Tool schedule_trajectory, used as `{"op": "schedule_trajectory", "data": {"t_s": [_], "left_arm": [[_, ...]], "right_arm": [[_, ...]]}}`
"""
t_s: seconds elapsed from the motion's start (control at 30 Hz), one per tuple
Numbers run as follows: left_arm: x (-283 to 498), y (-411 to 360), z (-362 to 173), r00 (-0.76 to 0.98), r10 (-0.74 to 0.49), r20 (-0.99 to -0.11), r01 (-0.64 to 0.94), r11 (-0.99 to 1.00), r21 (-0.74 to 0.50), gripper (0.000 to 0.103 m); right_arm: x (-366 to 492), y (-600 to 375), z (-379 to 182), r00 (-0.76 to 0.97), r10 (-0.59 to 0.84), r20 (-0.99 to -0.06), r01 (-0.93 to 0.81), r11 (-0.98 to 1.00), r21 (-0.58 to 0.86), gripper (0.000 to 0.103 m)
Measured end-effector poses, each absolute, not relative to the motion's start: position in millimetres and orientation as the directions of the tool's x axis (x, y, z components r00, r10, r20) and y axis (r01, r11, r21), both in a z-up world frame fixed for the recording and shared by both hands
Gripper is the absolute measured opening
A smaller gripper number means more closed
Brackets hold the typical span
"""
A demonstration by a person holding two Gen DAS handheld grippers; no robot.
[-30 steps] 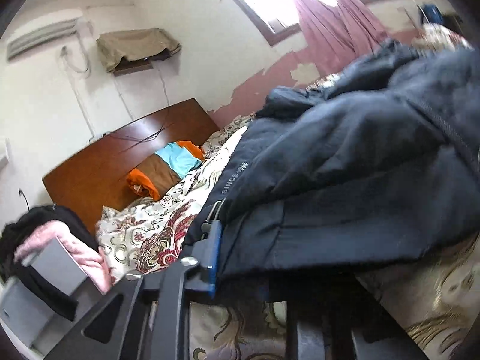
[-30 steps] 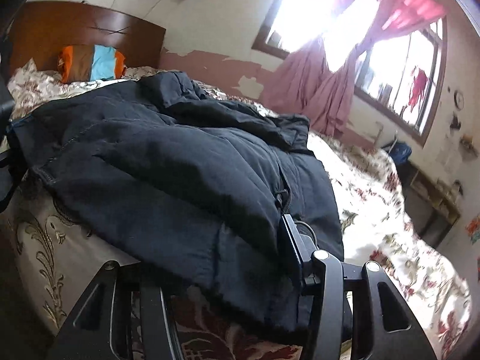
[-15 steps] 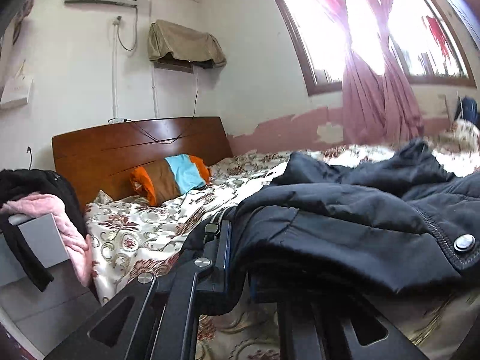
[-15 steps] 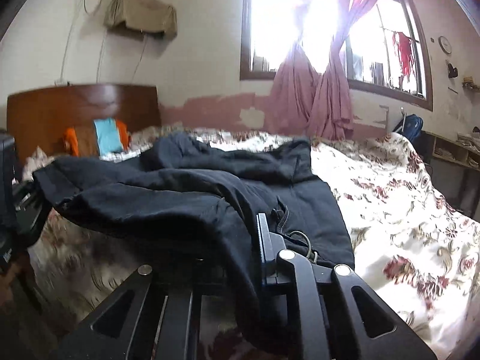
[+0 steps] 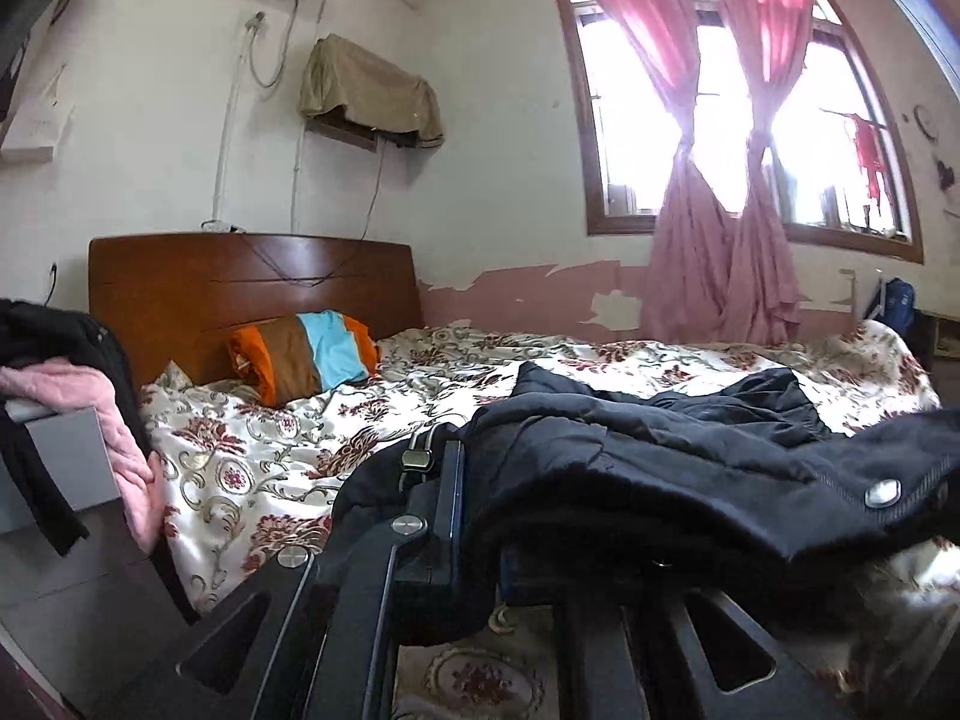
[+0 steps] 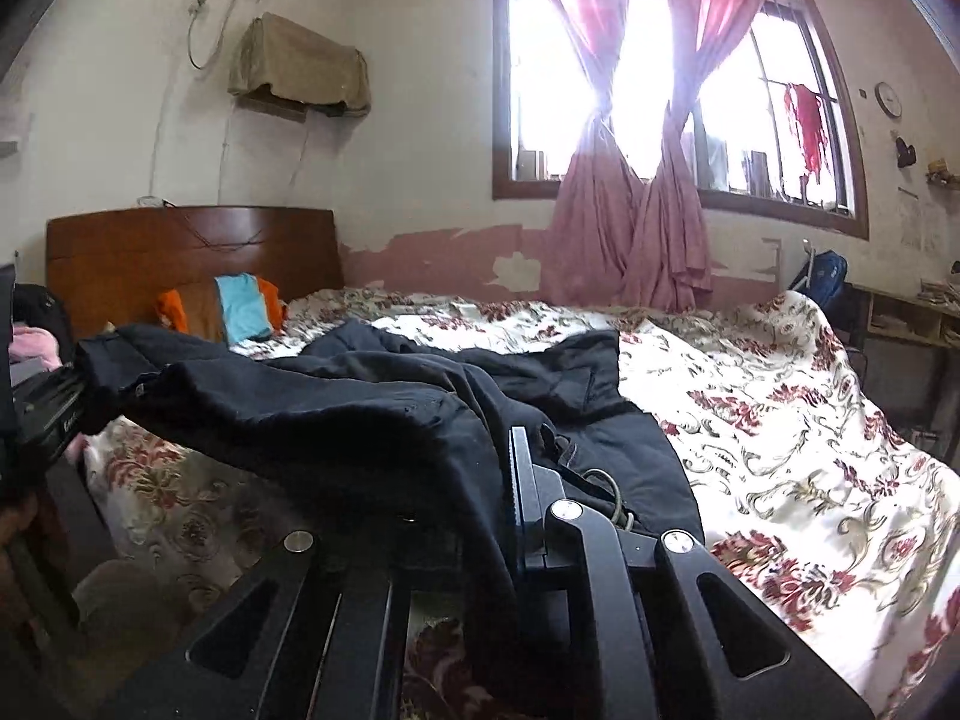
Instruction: Fold large clothes
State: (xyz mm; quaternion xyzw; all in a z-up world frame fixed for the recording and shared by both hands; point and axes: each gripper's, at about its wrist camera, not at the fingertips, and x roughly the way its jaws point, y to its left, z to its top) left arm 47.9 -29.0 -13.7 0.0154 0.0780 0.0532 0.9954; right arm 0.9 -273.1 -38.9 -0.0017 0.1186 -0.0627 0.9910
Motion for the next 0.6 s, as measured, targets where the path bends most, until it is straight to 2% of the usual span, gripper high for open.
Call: {"op": "schedule_trajectory", "data": {"t_s": [0.23, 0.37, 0.6], "left_arm": [[7.3, -26.7, 4.5, 0.986, 0.062, -0.157, -0.052, 0.997, 0.065, 0.008], [2.6, -23.9, 29.5, 0.996, 0.006, -0.091, -0.002, 0.999, 0.042, 0.007], [11.8, -26.9, 75.3, 0.999, -0.029, 0.017, 0.027, 0.994, 0.101, 0.007]], "right_arm": [[-24.7, -280.5, -5.1, 0.978, -0.068, -0.198, 0.06, 0.997, -0.048, 0.008], [-25.5, -284.1, 23.5, 0.991, -0.059, -0.12, 0.051, 0.996, -0.066, 0.008], [-17.7, -276.3, 64.5, 0.999, -0.051, -0.001, 0.05, 0.991, -0.124, 0.008]]}}
